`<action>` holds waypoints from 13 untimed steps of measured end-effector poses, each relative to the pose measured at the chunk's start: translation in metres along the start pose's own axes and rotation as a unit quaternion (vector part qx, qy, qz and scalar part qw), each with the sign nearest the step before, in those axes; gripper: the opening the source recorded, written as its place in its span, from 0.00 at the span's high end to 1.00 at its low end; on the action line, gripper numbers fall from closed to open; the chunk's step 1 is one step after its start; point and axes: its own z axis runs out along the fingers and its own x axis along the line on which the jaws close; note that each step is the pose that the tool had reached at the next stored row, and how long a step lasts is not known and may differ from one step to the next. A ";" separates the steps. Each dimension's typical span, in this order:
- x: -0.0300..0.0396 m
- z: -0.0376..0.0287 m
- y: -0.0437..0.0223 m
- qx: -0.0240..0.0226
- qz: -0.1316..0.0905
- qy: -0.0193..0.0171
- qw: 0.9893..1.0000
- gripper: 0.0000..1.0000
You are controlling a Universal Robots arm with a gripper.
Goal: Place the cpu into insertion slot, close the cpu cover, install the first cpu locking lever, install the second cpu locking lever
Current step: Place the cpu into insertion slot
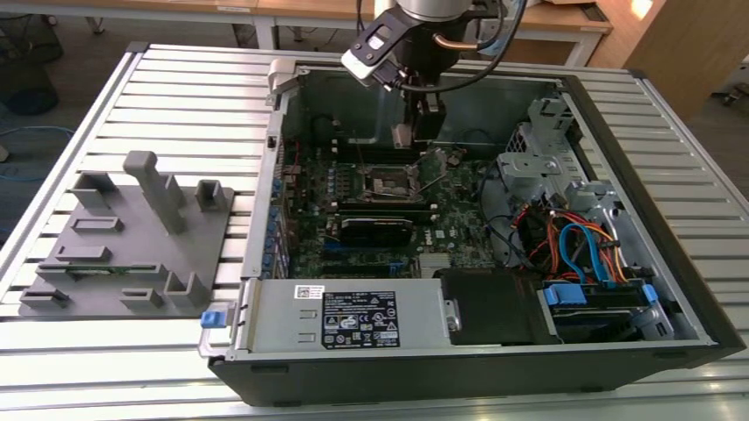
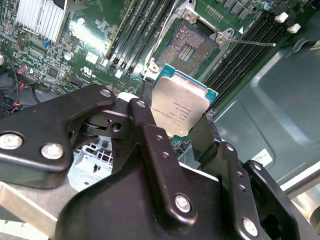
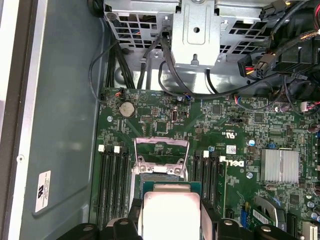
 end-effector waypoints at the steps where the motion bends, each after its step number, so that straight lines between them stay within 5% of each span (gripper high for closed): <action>1: 0.0000 0.0000 0.0000 0.000 0.000 0.000 1.000 0.46; 8: 0.0000 0.0005 0.0000 0.000 0.000 0.000 1.000 0.46; 13: 0.0000 0.0067 -0.0004 0.000 0.000 0.000 1.000 0.46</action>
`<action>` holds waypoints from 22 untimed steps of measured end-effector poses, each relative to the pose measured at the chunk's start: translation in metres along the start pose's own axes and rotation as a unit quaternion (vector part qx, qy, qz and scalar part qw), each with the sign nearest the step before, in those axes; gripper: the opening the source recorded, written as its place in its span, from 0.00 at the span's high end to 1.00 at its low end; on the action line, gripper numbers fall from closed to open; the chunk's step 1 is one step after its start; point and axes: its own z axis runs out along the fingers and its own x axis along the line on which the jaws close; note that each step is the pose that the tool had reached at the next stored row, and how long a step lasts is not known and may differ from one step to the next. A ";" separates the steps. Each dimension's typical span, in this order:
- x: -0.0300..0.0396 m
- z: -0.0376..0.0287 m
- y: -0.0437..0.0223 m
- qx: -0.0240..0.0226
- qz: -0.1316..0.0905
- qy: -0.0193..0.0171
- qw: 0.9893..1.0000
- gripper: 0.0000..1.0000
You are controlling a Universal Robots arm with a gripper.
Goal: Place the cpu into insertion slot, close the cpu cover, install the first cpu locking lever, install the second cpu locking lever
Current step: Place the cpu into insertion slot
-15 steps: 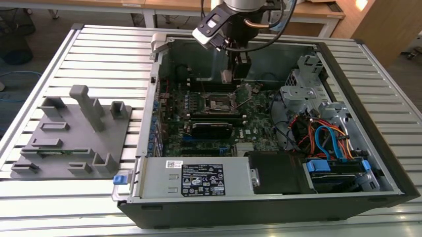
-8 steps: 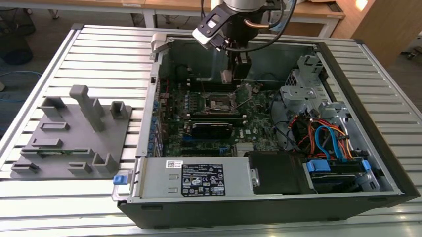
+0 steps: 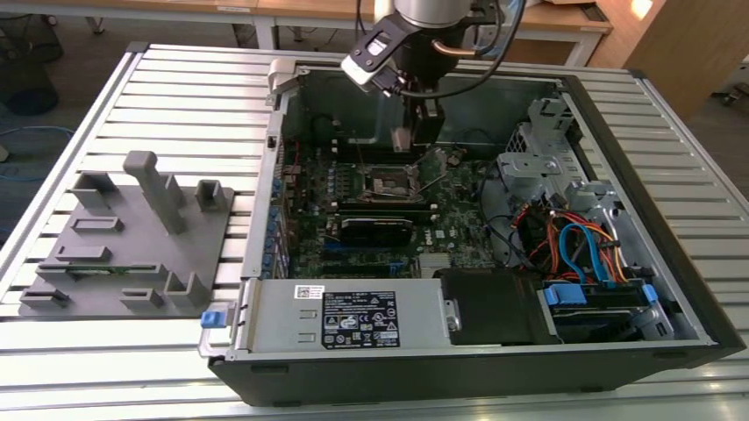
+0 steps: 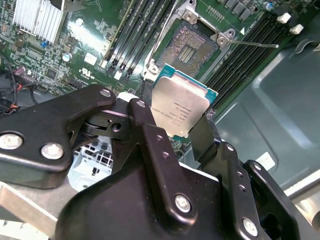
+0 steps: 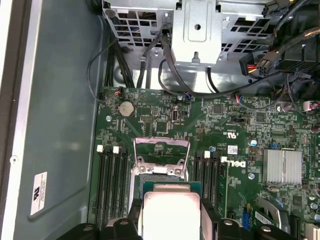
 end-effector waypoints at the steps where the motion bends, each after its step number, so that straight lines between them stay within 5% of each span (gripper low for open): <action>1: 0.0001 0.0018 -0.0001 0.000 0.000 0.000 1.000 0.46; 10: 0.0020 0.0172 -0.0038 0.000 0.000 -0.001 1.000 0.46; 22: 0.0019 0.0222 -0.0042 0.000 0.000 -0.001 1.000 0.46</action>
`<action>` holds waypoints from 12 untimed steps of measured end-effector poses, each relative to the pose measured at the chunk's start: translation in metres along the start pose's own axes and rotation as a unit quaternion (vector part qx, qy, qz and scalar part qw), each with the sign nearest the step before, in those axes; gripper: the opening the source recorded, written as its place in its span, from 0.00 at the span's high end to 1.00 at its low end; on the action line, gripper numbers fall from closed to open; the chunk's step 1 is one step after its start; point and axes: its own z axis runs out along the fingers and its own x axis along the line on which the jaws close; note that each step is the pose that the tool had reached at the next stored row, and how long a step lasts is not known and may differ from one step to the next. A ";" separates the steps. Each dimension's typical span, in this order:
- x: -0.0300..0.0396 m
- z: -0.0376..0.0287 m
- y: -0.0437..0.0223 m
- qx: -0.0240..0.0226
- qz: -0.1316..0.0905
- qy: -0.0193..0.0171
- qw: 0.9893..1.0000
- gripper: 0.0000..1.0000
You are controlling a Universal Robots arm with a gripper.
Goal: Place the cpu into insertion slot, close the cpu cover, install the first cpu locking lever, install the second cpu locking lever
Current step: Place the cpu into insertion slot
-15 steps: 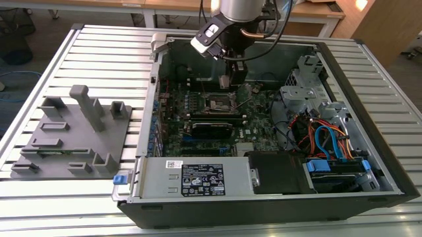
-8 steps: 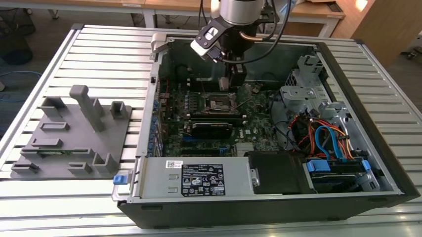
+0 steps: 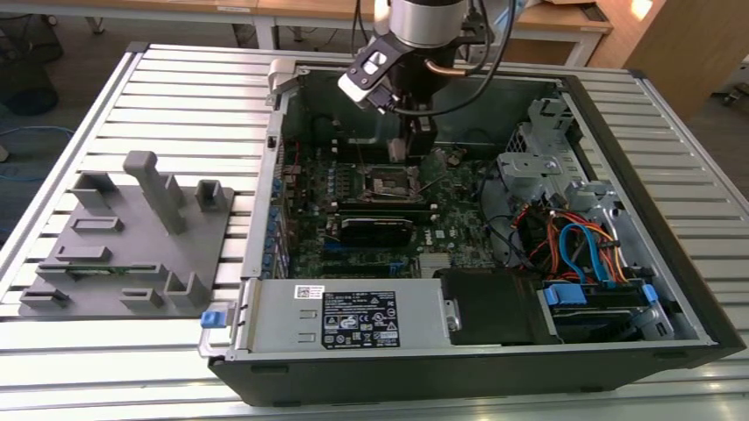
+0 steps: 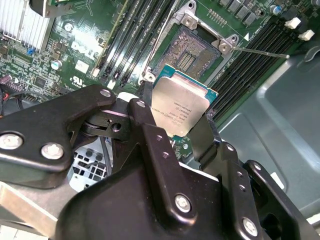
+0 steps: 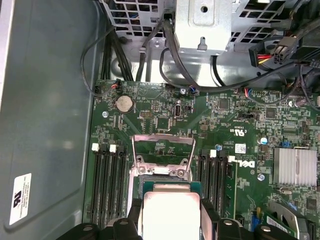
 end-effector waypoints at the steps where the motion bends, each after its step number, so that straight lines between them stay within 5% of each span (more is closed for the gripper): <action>1: 0.0000 0.0009 -0.0001 0.000 0.000 0.000 1.000 0.46; 12: -0.0001 0.0035 -0.0002 0.000 0.000 0.000 1.000 0.46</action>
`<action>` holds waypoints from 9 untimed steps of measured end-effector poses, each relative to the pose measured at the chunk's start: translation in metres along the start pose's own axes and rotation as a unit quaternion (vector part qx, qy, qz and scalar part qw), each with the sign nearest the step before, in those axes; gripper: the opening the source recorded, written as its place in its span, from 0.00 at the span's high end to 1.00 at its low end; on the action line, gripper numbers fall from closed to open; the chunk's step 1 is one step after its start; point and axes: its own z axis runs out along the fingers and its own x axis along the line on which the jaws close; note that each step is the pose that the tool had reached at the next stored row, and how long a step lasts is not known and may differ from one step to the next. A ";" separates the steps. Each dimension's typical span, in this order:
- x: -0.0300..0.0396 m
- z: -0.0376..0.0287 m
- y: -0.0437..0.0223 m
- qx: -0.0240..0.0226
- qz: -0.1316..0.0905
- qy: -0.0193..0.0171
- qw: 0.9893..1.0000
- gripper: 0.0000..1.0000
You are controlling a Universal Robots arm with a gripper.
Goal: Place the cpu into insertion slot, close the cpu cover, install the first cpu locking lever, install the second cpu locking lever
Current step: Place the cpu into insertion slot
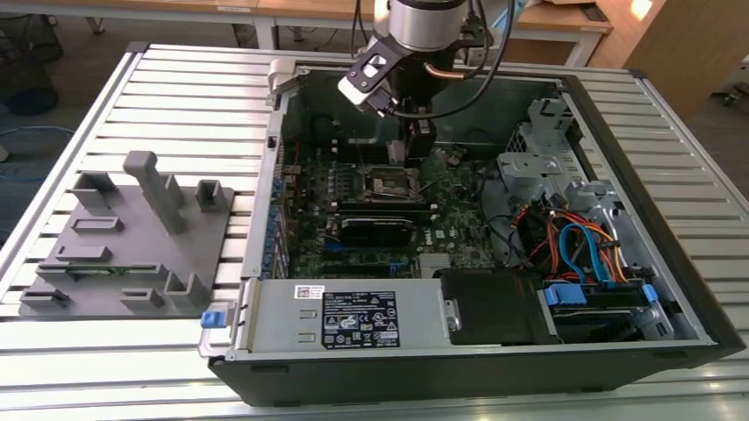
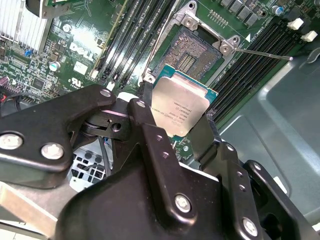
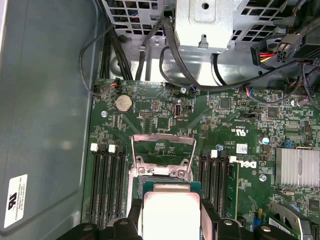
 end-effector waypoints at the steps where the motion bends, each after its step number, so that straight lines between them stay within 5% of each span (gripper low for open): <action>1: 0.0000 0.0000 0.0000 0.000 0.000 0.000 1.000 0.46; 9: 0.0000 0.0043 -0.0012 0.000 0.000 0.000 1.000 0.46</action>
